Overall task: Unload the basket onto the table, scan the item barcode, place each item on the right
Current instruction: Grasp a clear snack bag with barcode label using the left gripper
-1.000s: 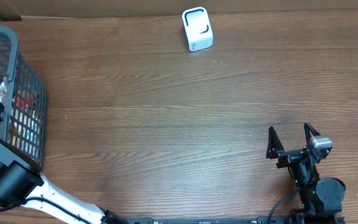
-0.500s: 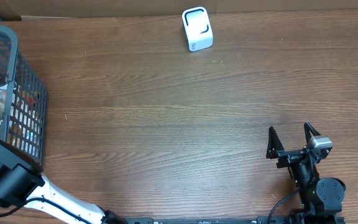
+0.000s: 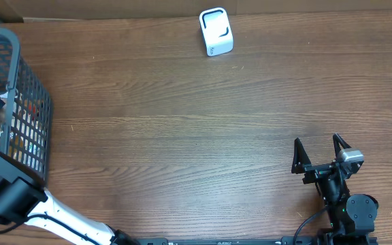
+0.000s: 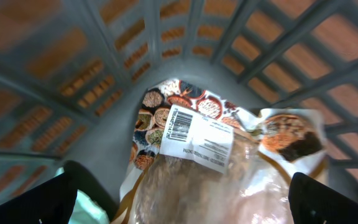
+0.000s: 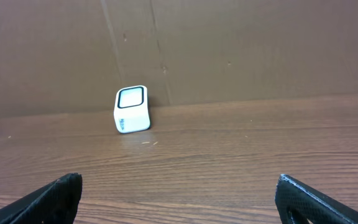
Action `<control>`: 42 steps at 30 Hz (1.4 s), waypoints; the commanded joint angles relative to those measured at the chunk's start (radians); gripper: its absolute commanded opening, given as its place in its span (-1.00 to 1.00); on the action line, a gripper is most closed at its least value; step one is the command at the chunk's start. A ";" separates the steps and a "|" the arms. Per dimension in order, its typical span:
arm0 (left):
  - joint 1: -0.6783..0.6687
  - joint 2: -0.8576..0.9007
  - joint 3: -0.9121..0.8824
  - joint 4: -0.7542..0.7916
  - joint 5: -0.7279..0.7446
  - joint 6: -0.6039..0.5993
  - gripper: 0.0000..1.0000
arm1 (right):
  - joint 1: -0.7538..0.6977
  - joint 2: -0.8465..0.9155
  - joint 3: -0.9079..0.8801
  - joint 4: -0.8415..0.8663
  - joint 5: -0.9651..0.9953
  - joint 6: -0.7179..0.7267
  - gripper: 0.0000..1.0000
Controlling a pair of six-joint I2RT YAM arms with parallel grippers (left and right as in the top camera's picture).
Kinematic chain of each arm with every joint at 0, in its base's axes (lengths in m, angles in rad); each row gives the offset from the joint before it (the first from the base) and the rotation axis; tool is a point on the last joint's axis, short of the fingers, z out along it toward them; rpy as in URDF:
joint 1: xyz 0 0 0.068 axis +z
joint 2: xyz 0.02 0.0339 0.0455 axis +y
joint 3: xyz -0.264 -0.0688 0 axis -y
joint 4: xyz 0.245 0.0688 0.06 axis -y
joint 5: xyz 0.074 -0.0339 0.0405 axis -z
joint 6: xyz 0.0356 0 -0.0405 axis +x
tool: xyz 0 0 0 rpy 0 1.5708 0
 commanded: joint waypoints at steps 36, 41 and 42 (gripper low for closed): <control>-0.001 0.222 0.380 -0.294 0.425 -0.001 -0.92 | 0.005 -0.009 -0.010 0.005 -0.005 0.003 1.00; -0.001 0.198 0.634 -0.411 0.646 -0.114 -0.92 | 0.005 -0.009 -0.010 0.005 -0.005 0.003 1.00; -0.001 0.191 0.680 -0.430 0.681 -0.140 -0.92 | 0.005 -0.009 -0.010 0.005 -0.005 0.003 1.00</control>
